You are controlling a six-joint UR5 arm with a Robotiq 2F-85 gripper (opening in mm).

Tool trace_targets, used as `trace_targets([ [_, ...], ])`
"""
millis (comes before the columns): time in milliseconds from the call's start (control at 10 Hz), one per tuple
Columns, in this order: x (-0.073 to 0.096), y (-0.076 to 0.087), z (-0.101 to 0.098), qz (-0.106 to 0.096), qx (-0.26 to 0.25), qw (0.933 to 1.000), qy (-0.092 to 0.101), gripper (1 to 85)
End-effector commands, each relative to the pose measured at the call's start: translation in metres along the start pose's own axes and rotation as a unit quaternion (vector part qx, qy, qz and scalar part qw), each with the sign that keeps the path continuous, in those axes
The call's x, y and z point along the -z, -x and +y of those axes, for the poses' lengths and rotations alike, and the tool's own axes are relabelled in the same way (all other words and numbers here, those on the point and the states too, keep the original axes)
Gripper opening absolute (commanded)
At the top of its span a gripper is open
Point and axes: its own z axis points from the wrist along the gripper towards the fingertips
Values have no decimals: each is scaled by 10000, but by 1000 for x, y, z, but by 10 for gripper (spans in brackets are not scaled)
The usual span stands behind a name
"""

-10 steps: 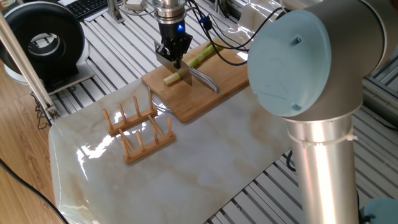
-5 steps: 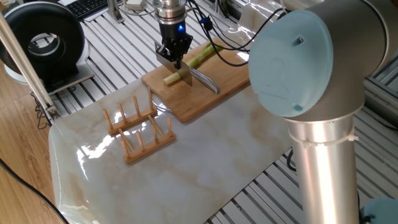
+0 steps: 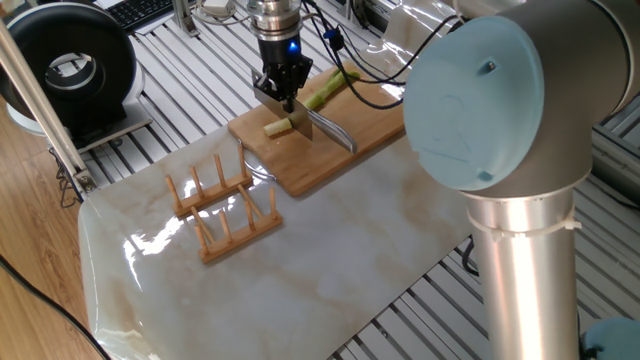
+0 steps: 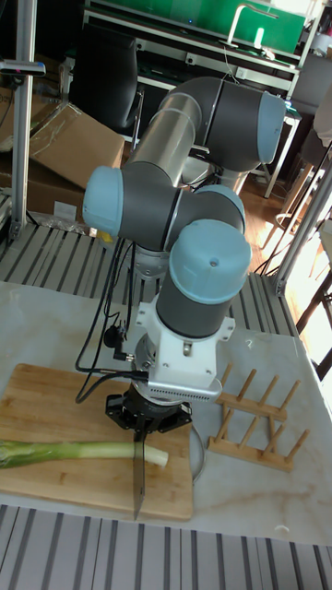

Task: Chop the scallions

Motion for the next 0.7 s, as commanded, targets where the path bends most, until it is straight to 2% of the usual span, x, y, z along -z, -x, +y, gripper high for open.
trace_targets([
  [0,31,-9,6,151,39,9997,207,10],
  [100,38,-10,9,126,22,9996,244,10],
  [300,27,3,15,2,-17,9995,307,10],
  [400,22,6,13,-19,-33,9997,246,10],
  [600,13,10,15,-58,-53,9996,275,10],
])
